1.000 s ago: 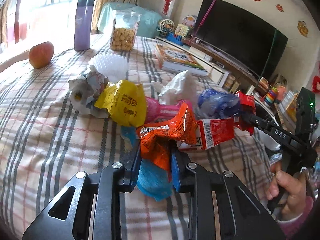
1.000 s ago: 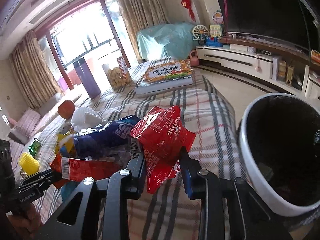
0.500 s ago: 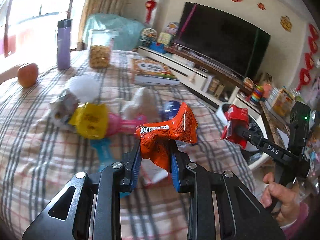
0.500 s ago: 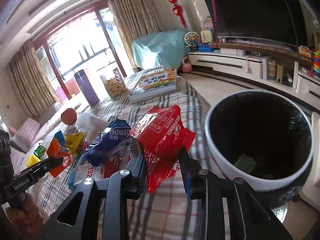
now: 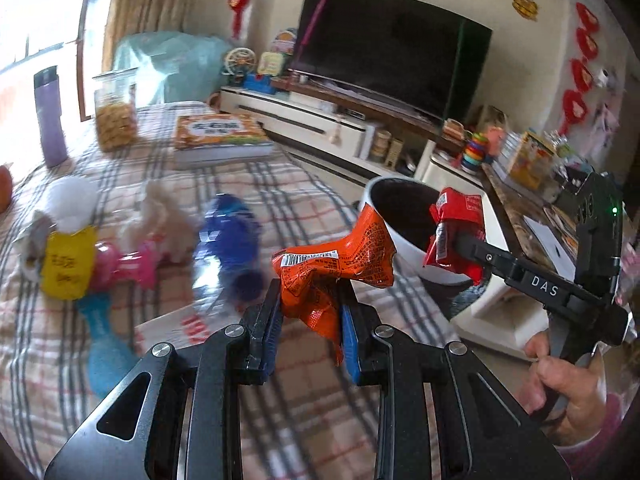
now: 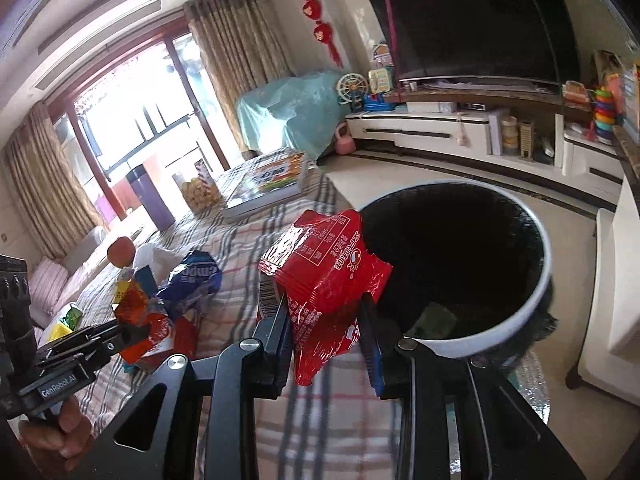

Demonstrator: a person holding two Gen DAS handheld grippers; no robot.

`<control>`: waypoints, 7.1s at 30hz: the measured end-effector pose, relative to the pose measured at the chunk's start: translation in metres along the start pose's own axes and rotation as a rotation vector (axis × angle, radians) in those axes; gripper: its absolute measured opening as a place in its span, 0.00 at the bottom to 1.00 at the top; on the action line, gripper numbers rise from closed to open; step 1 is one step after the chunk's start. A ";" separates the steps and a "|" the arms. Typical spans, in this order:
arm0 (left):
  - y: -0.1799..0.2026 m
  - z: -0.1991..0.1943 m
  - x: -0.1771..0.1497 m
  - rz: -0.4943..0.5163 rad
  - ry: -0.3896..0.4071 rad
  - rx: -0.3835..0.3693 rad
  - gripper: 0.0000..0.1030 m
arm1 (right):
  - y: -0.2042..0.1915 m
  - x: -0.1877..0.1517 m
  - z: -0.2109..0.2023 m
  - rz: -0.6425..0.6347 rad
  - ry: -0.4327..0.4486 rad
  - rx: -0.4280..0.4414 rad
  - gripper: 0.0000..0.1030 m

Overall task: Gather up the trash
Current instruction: 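Carry the orange and red snack bags over the bin, then open both tools to drop the snack bags into the bin, then grasp the blue hairbrush with the left tool while the right tool grasps the blue plastic bag, then carry the blue hairbrush and blue plastic bag over the bin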

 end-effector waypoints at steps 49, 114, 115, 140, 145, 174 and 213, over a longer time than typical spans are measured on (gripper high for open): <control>0.115 0.148 0.036 0.201 -0.190 -0.086 0.43 | 0.106 0.042 0.024 -0.020 -0.130 -0.113 0.35; -0.143 -0.044 -0.047 -0.228 -0.066 0.222 0.74 | -0.110 -0.037 0.058 0.041 -0.215 0.242 0.84; -0.142 -0.041 -0.048 -0.215 -0.079 0.207 0.76 | -0.110 -0.038 0.059 0.042 -0.218 0.242 0.84; -0.146 -0.020 -0.057 -0.089 -0.106 0.262 0.17 | -0.122 -0.040 0.111 0.125 -0.256 0.290 0.43; -0.138 -0.030 -0.046 -0.099 -0.065 0.238 0.16 | -0.108 -0.032 0.094 0.127 -0.222 0.272 0.40; -0.013 0.020 -0.009 0.034 -0.068 -0.008 0.16 | -0.007 -0.006 0.019 0.114 -0.125 0.128 0.40; 0.111 0.114 0.026 0.220 -0.146 -0.161 0.15 | 0.097 0.025 0.012 0.159 -0.097 -0.009 0.40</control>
Point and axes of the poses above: each gripper's, at about its wrist camera, not at the fingertips, and z roughly the way its jaws point, y to its right, x to its top, the point moved 4 cm from there along z, roughly the way its jaws point, and after that the axes turned 10 degrees about y, right-handed, at the moved point
